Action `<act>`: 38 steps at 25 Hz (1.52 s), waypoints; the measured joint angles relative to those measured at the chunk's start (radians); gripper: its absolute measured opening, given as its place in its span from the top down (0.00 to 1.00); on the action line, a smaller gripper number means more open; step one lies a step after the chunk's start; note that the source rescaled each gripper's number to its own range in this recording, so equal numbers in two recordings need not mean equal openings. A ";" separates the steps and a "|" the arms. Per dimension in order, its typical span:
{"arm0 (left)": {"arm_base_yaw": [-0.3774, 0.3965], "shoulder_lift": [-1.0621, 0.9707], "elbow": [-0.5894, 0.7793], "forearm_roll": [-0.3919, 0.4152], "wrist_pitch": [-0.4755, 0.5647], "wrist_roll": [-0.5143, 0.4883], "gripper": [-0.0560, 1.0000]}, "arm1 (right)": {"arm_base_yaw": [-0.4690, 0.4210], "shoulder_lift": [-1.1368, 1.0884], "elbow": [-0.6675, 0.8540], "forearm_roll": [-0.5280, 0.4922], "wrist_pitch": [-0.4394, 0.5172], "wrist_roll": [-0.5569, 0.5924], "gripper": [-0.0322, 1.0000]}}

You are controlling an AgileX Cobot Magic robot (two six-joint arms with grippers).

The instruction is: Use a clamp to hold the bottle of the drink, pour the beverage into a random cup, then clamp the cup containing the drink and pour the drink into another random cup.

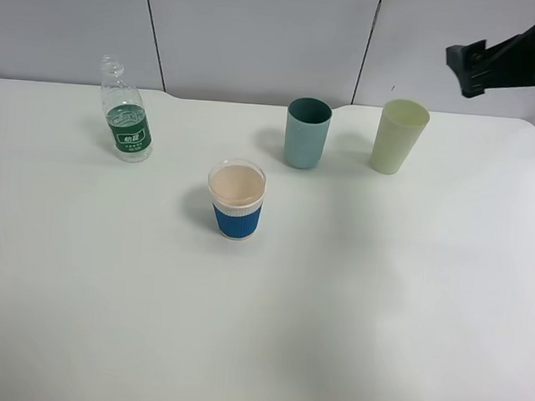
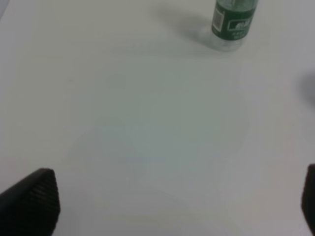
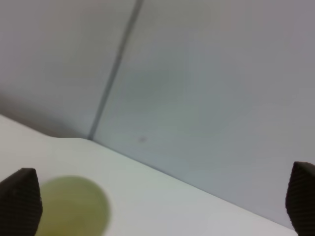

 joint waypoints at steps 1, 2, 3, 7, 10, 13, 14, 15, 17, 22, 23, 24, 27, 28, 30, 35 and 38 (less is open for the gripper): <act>0.000 0.000 0.000 0.000 0.000 0.000 0.00 | -0.024 -0.025 0.000 -0.001 0.021 0.000 0.00; 0.000 0.000 0.000 0.000 0.000 0.000 0.00 | -0.048 -0.046 0.000 -0.001 0.040 0.000 0.00; 0.000 0.000 0.000 0.000 0.000 0.000 0.00 | -0.069 -0.072 0.000 -0.002 0.064 0.000 0.00; 0.000 0.000 0.000 0.000 0.000 0.000 0.00 | -0.158 -0.181 0.000 -0.001 0.169 0.005 0.00; 0.000 0.000 0.000 0.000 0.000 0.000 0.00 | -0.204 -0.282 0.020 0.015 0.202 0.025 0.00; 0.000 0.000 0.000 0.000 0.000 0.000 0.00 | -0.223 -0.413 0.076 0.071 0.216 0.027 0.00; 0.000 0.000 0.000 0.000 0.000 0.000 0.00 | -0.225 -0.463 0.098 0.090 0.223 0.028 0.00; 0.000 0.000 0.000 0.000 0.000 0.000 0.00 | -0.225 -0.515 0.116 0.103 0.234 0.030 0.00; 0.000 0.000 0.000 0.000 0.000 0.000 0.00 | -0.225 -0.613 0.140 0.112 0.265 0.033 0.00; 0.000 0.000 0.000 0.000 0.000 0.000 0.00 | -0.225 -0.852 0.150 0.104 0.412 0.035 0.00; 0.000 0.000 0.000 0.000 0.000 0.000 0.00 | -0.225 -0.893 0.150 0.098 0.448 0.038 0.00; 0.000 0.000 0.000 0.000 0.000 0.000 0.00 | -0.225 -0.924 0.150 0.092 0.492 0.043 0.00; 0.000 0.000 0.000 0.000 0.000 0.000 0.00 | -0.225 -1.008 0.150 0.066 0.630 0.045 0.00; 0.000 0.000 0.000 0.000 0.000 0.000 0.00 | -0.225 -1.032 0.150 0.053 0.676 0.053 0.00; 0.000 0.000 0.000 0.000 0.000 0.000 0.00 | -0.225 -1.072 0.150 0.041 0.756 0.076 0.00; 0.000 0.000 0.000 0.000 0.000 0.000 0.00 | -0.225 -1.149 0.151 0.035 0.969 0.180 0.00; 0.000 0.000 0.000 0.000 0.000 0.001 0.00 | -0.225 -1.199 0.153 0.035 1.074 0.202 0.00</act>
